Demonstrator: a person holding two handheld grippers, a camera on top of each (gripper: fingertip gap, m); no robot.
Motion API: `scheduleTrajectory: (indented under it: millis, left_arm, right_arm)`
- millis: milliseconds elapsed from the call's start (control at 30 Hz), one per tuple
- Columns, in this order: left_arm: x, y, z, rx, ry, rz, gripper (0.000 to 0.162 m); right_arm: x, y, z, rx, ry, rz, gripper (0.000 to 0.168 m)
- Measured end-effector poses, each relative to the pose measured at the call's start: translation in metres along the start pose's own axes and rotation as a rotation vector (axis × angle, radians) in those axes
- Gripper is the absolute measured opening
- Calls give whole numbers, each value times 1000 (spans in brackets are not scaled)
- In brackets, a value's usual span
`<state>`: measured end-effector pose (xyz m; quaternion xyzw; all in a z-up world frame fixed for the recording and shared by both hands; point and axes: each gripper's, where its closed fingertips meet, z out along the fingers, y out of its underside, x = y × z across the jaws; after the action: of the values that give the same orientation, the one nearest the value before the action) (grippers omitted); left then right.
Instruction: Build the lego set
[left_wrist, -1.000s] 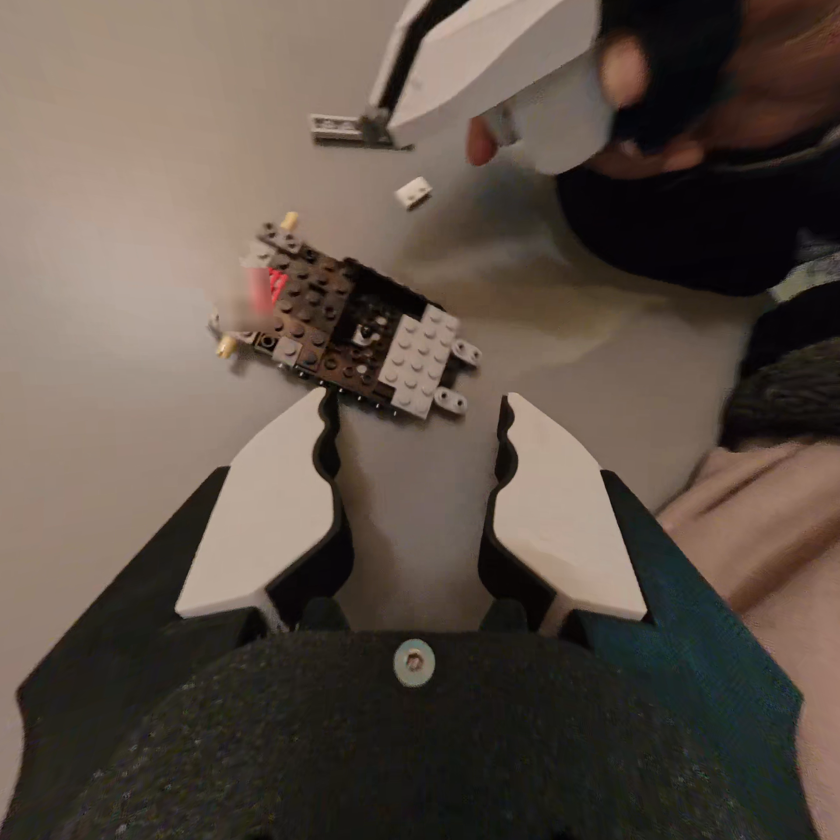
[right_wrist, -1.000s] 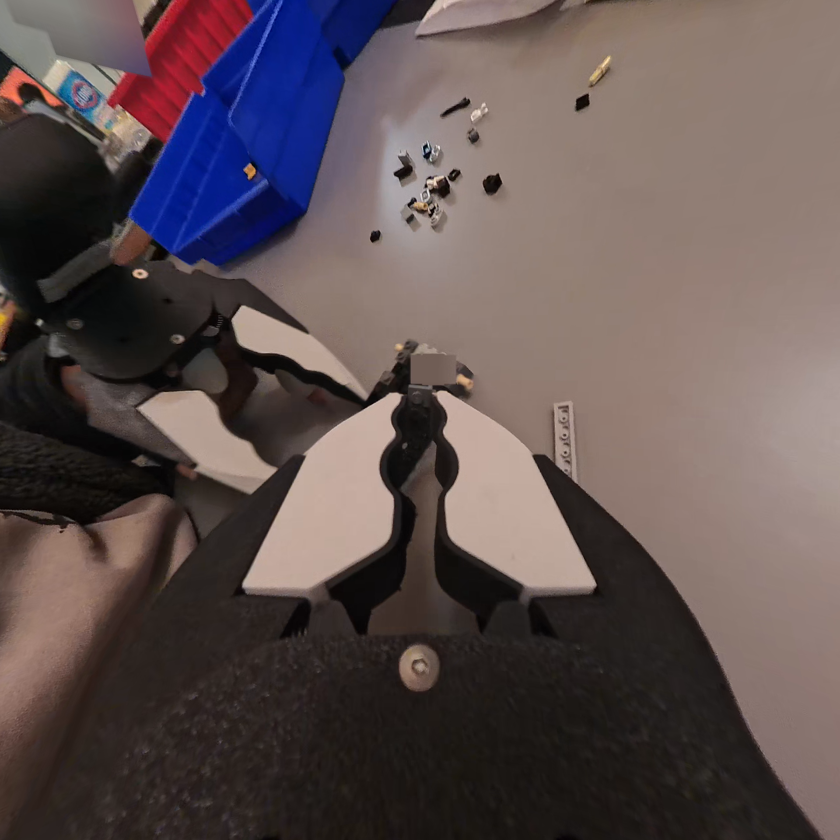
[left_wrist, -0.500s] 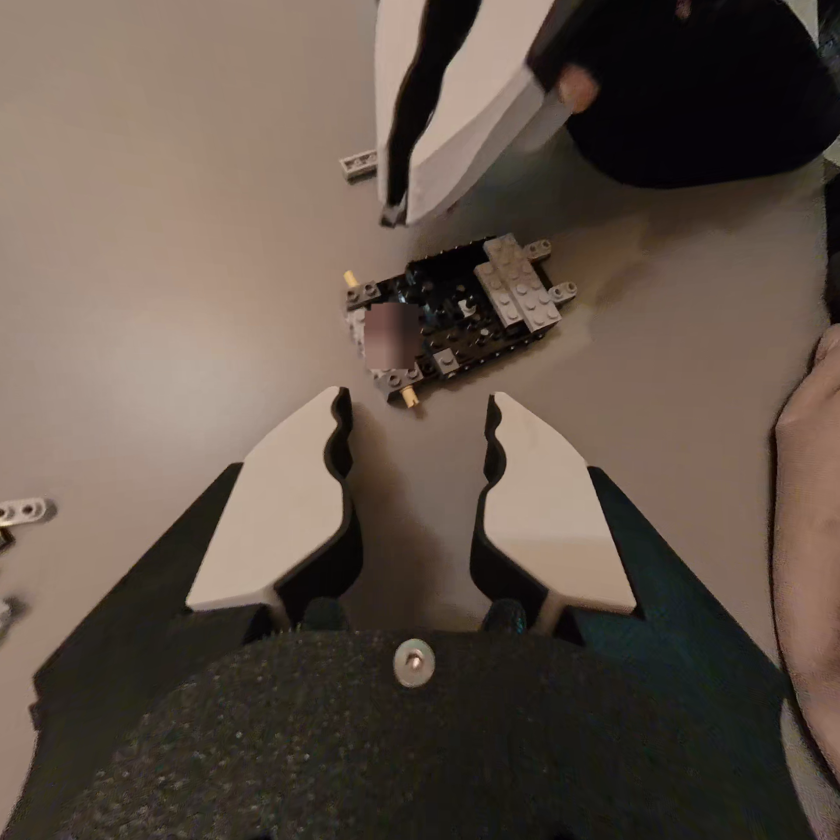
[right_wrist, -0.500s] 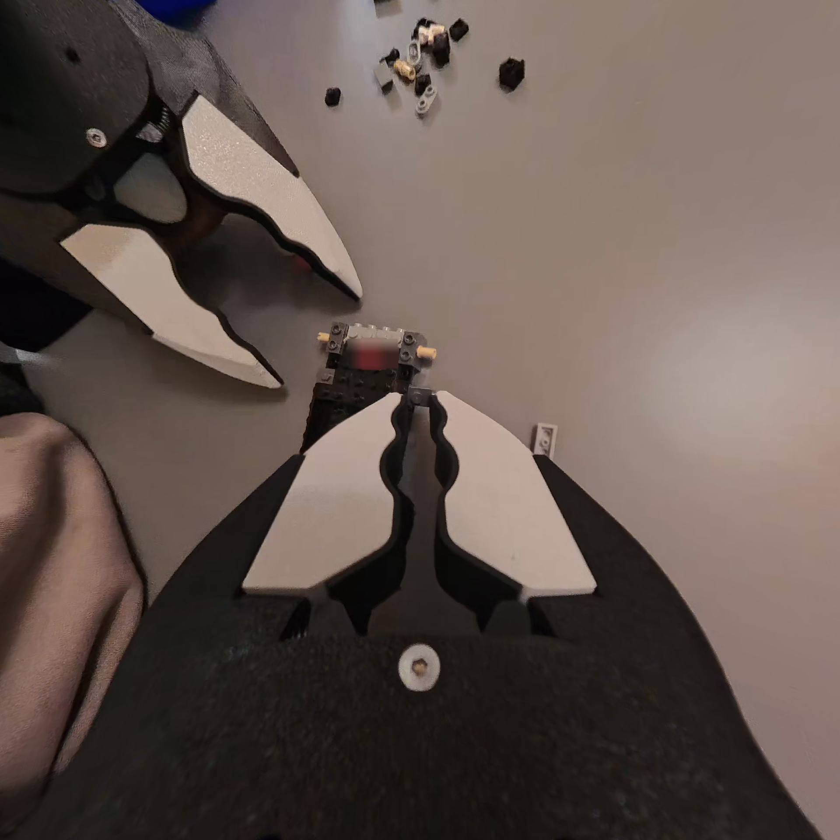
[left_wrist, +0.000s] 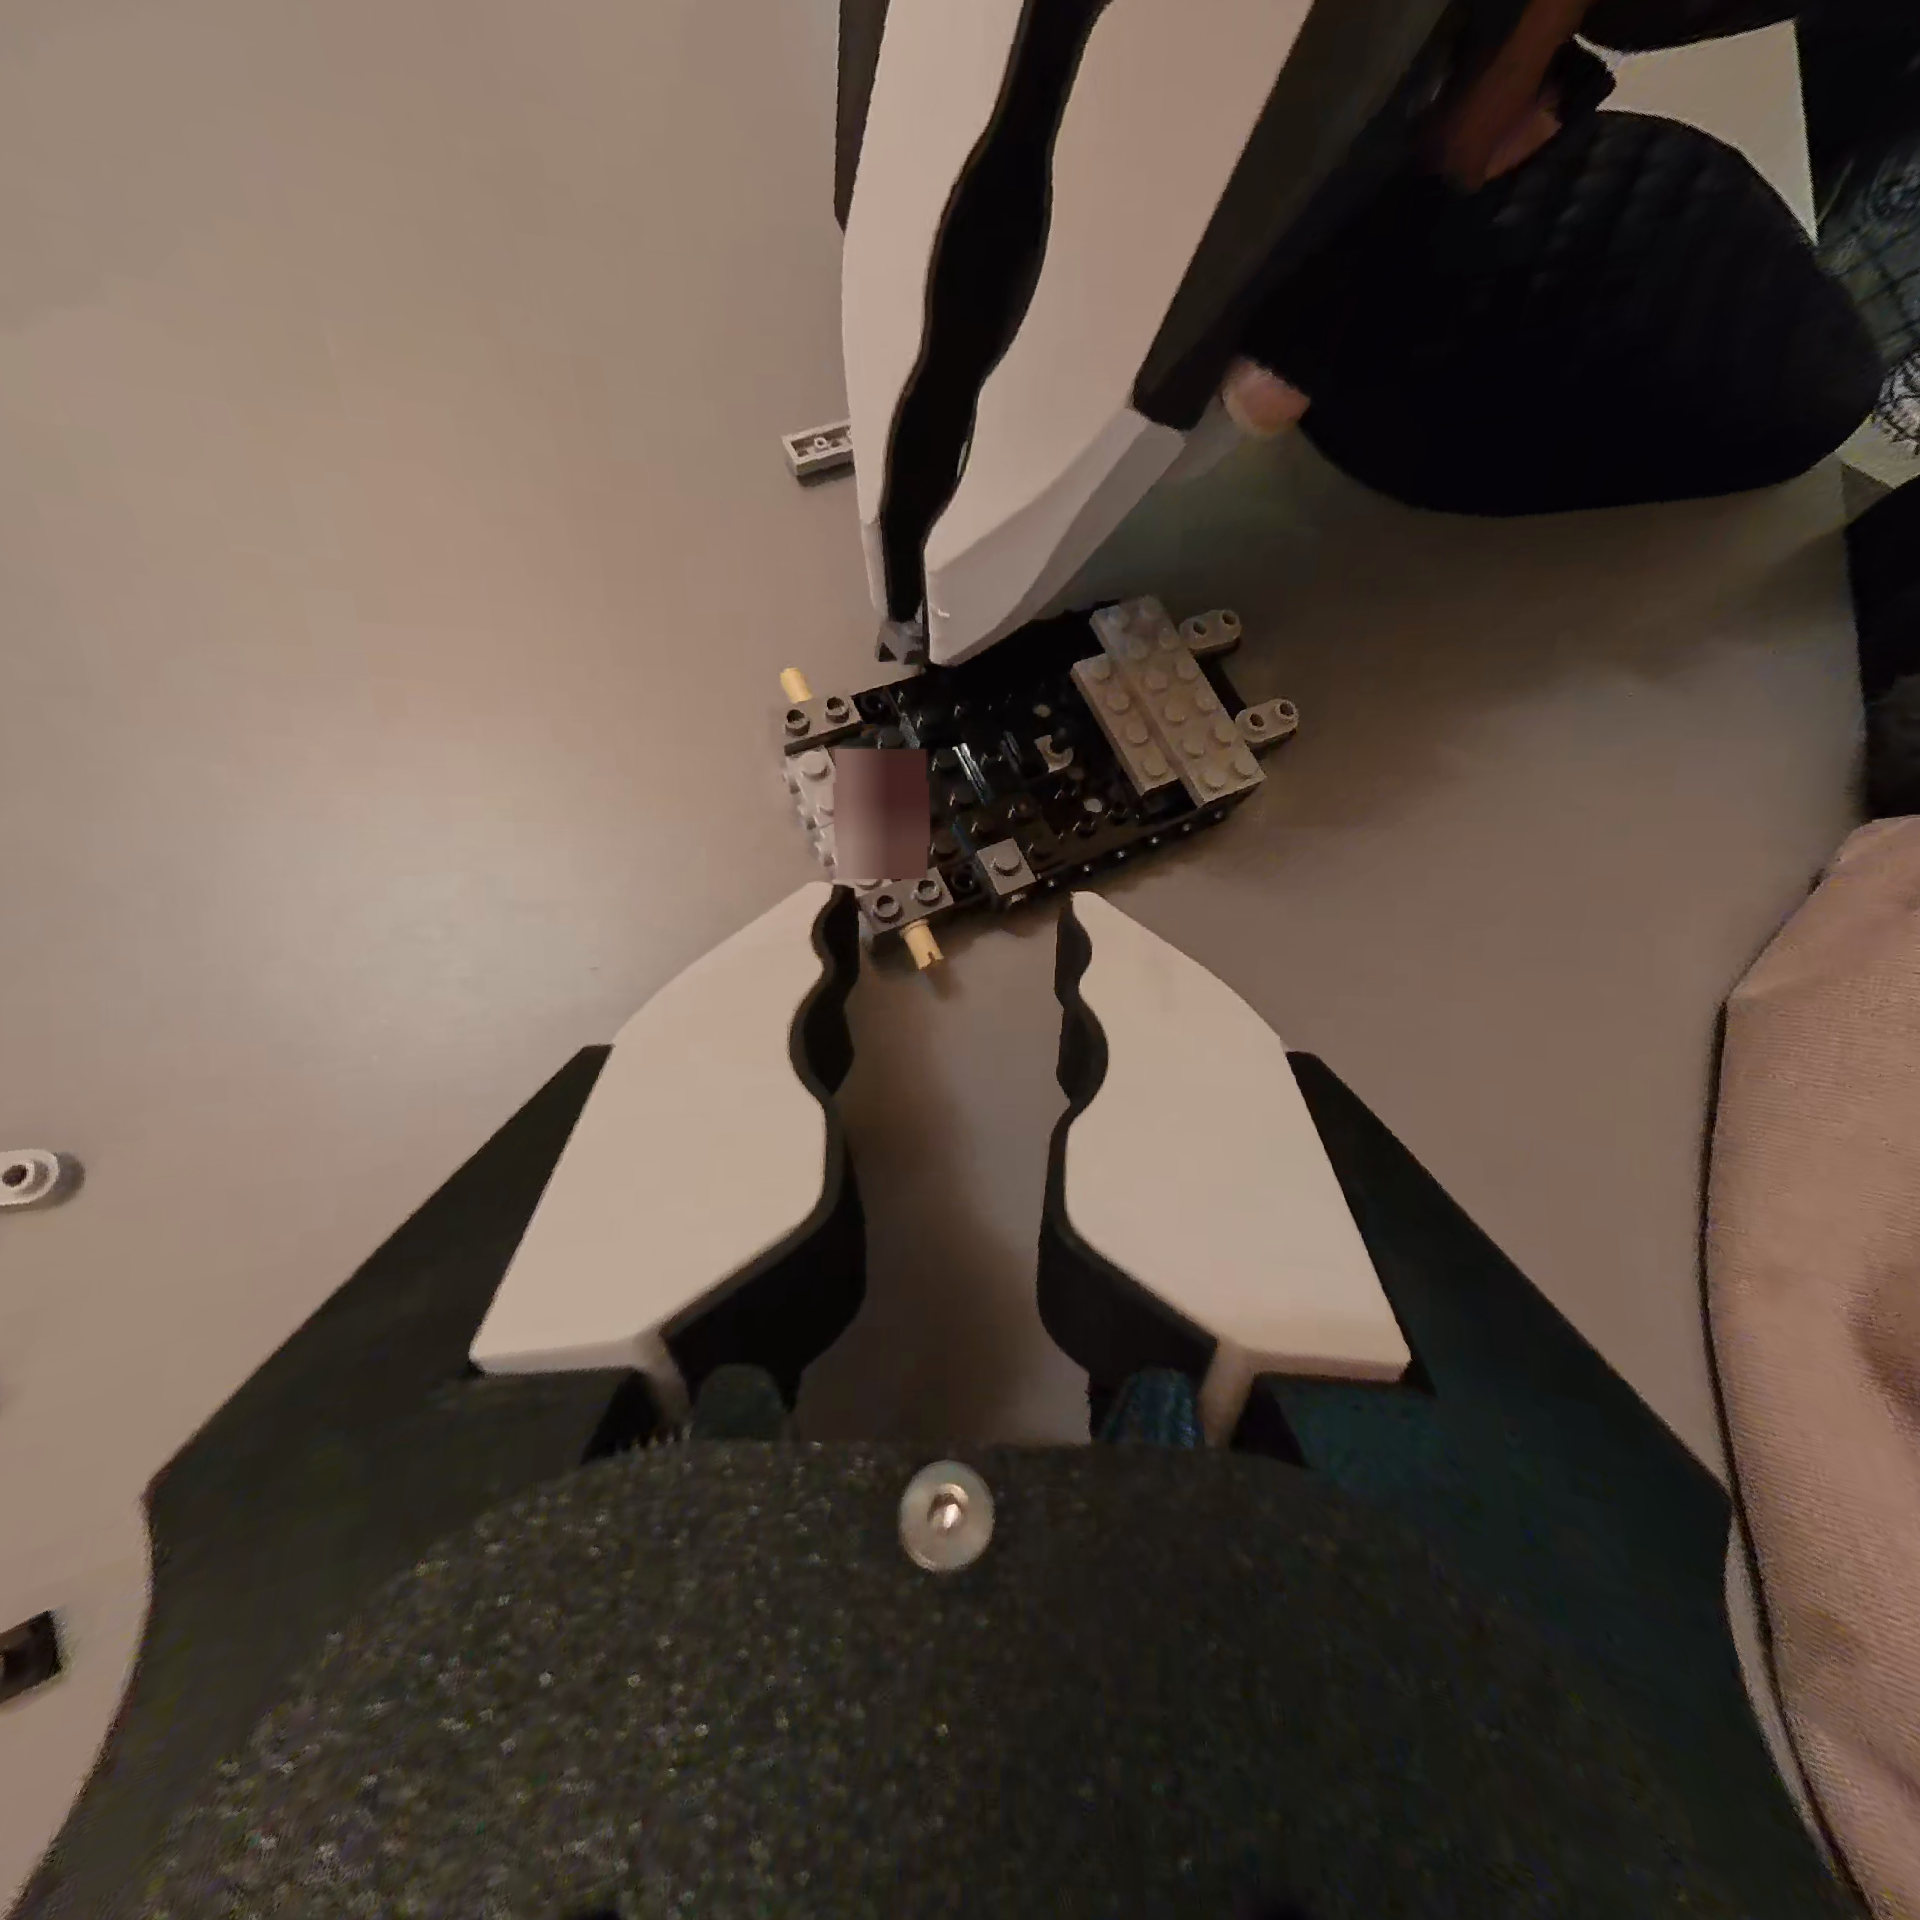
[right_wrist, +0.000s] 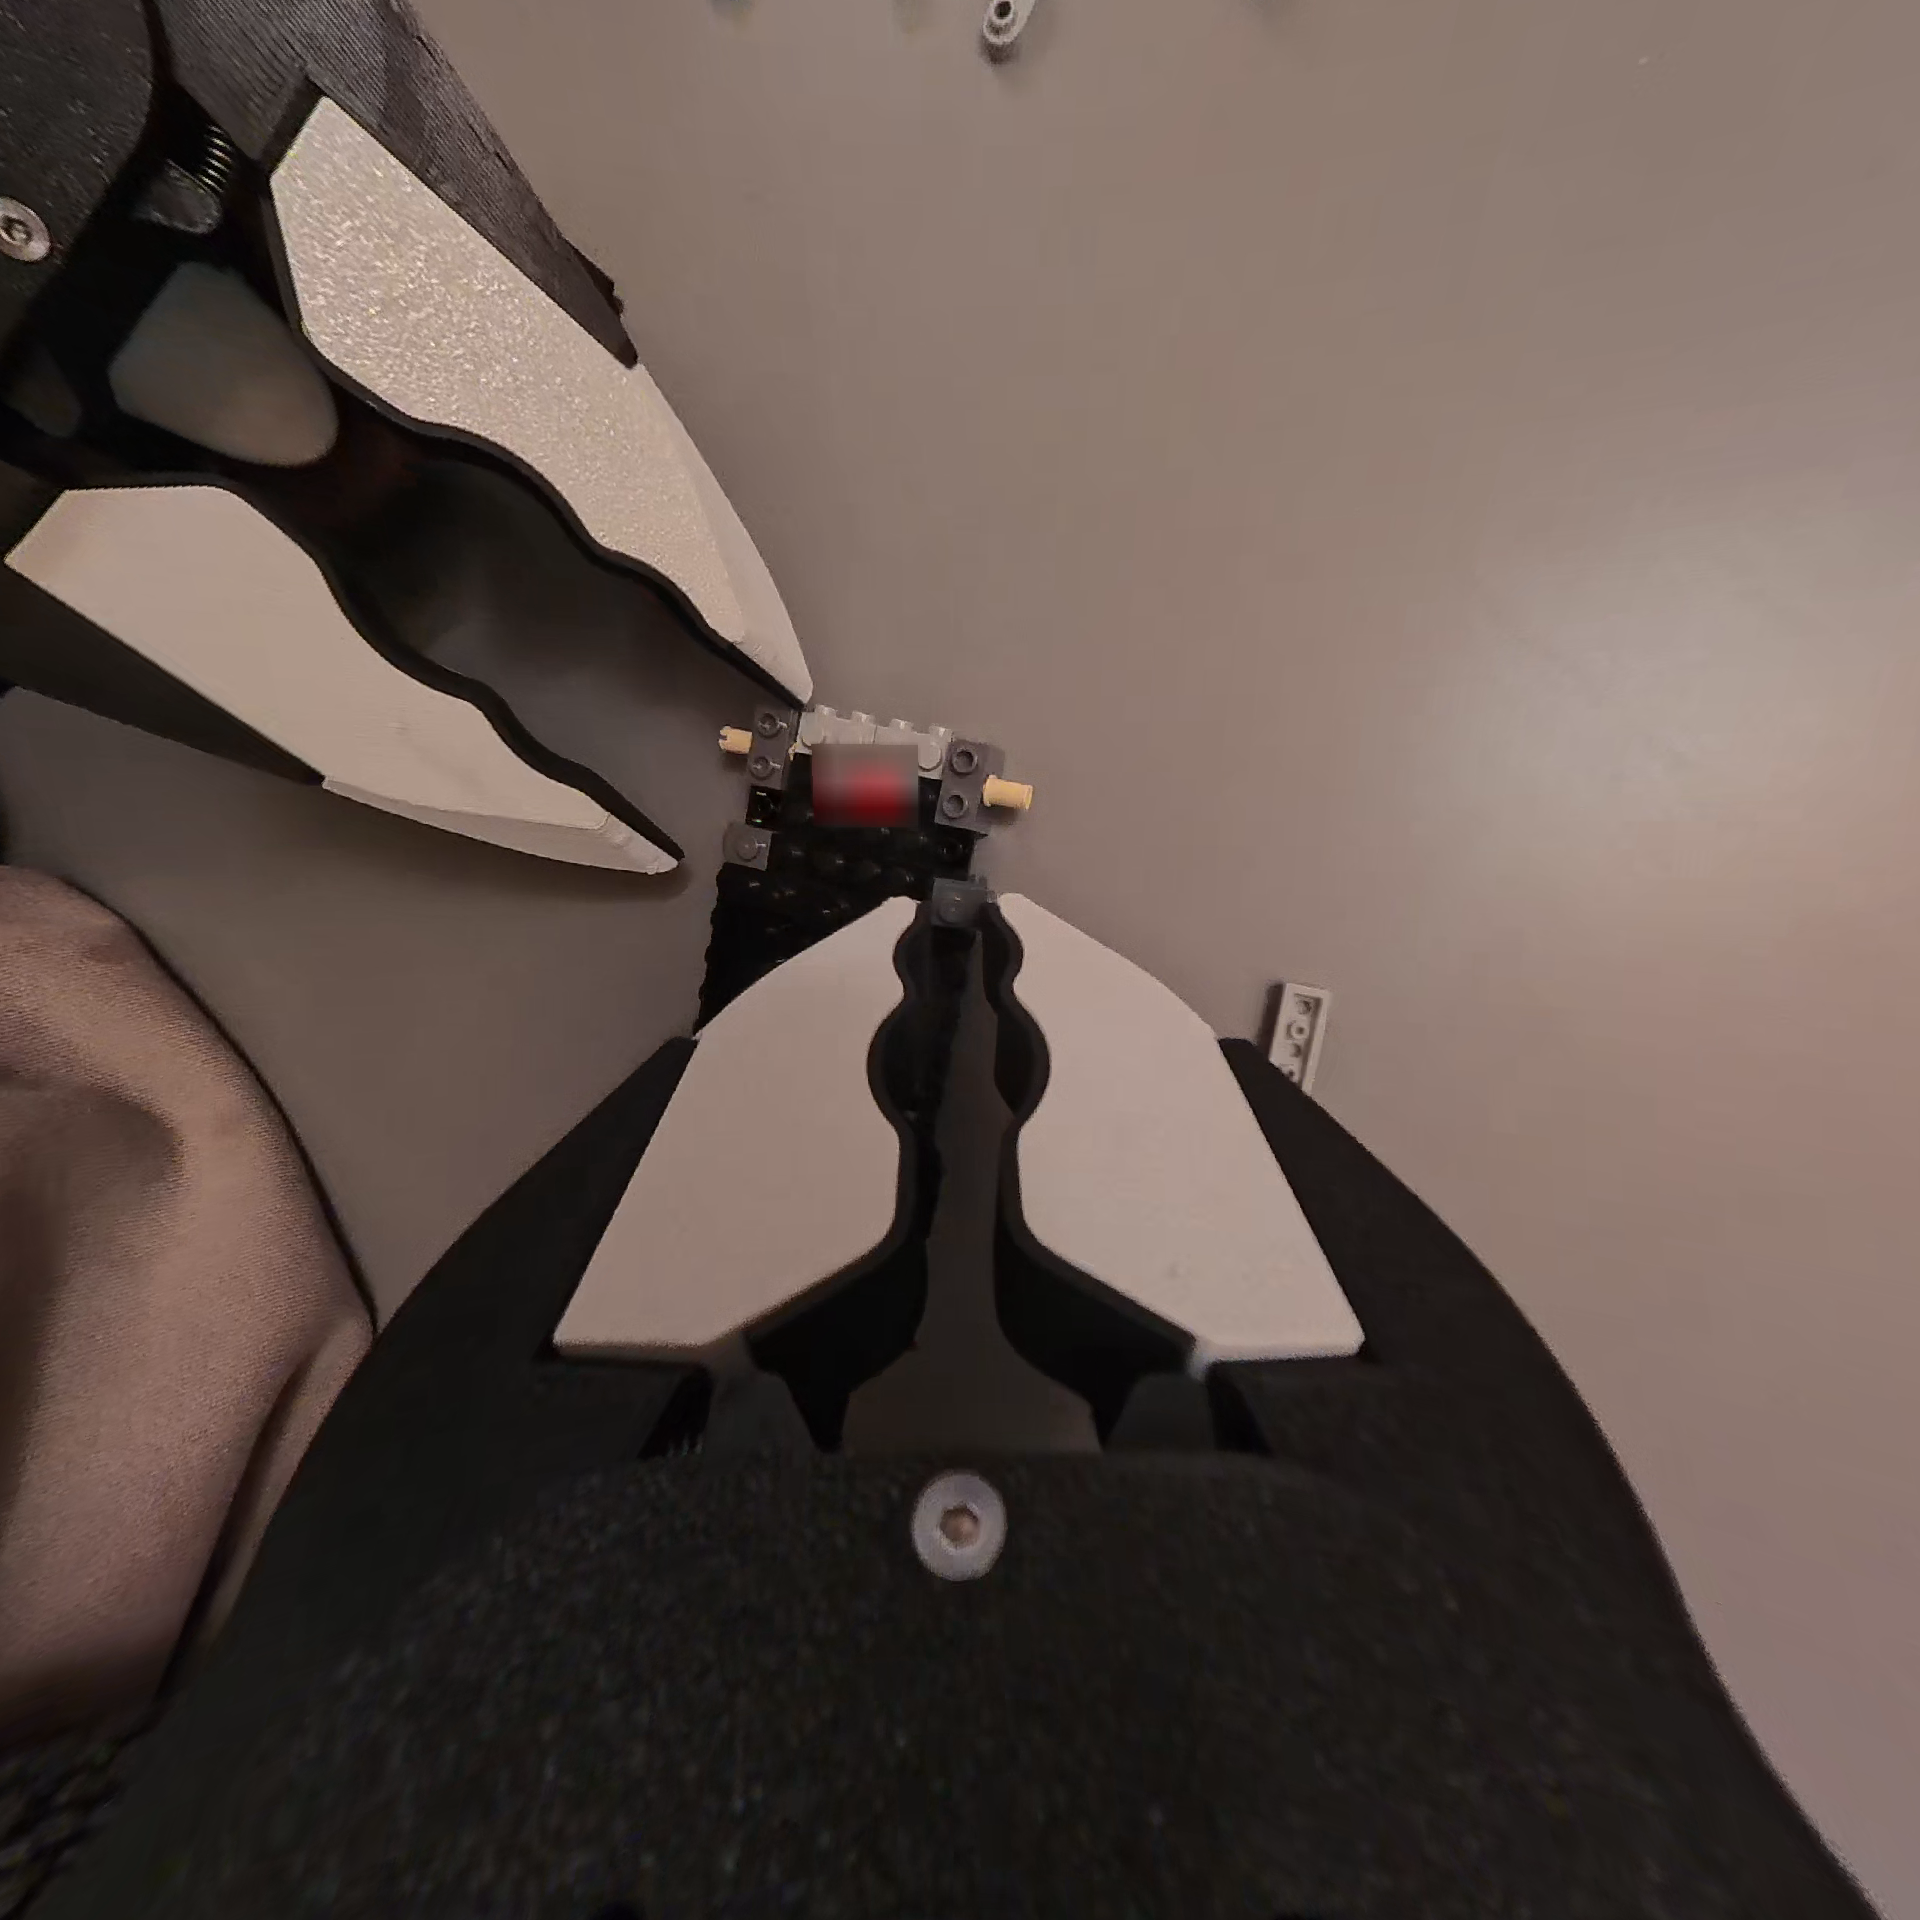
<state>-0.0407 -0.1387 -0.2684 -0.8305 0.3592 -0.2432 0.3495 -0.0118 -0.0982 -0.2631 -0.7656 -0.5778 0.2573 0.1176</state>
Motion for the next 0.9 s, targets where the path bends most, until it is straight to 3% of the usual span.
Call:
scheduleTrajectory:
  millis: [467,900]
  left_arm:
    - [5,0,-4,12,31,-31,36]
    - [7,0,-5,14,34,-31,37]
  right_arm:
    - [-6,6,6,-134,-21,-51,10]
    - [-13,8,5,-173,-147,-54,16]
